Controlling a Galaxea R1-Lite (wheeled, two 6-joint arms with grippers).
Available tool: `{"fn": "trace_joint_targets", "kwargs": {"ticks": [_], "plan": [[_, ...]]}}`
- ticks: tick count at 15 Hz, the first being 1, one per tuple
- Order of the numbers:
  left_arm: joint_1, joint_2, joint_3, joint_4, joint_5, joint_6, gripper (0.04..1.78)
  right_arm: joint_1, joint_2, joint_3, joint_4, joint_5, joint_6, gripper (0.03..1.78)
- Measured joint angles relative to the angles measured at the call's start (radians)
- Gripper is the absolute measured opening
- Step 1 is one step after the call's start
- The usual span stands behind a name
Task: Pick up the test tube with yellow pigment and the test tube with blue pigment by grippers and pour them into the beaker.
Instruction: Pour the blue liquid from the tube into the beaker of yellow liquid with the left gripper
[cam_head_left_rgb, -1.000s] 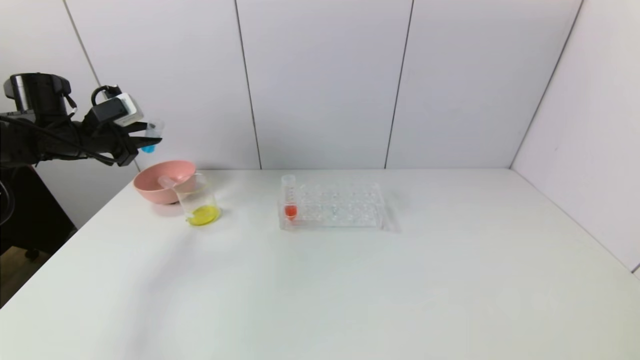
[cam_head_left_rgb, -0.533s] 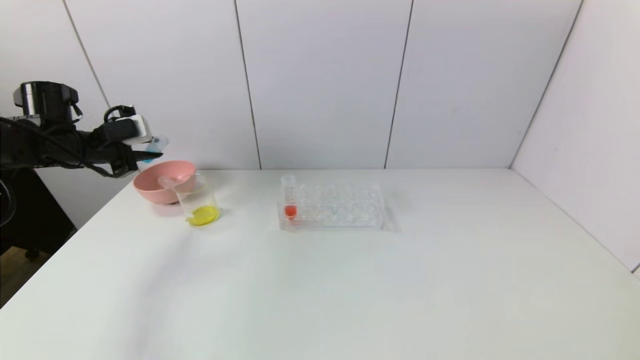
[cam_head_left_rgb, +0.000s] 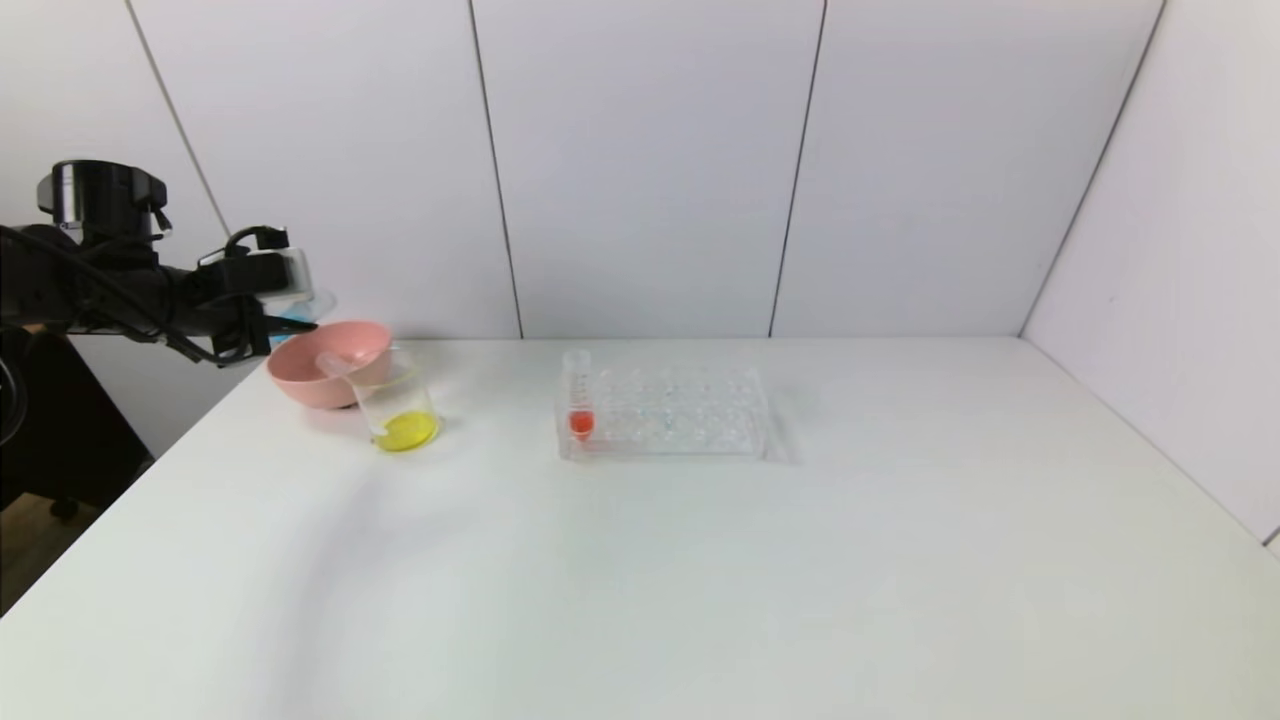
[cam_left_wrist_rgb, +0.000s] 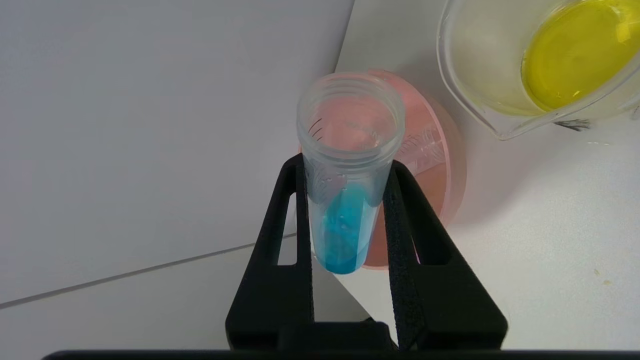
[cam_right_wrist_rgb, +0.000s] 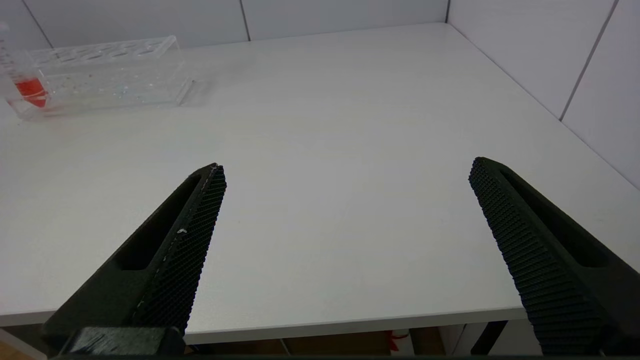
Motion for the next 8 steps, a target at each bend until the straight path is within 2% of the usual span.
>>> {"fn": "trace_joint_targets", "kwargs": {"ticks": [8], "plan": [[-0.032,-0.009,0.0,0.014,0.085,0.052,0.44,0.0,0.0,0.0,0.0,0.0,0.0,1.77]]}}
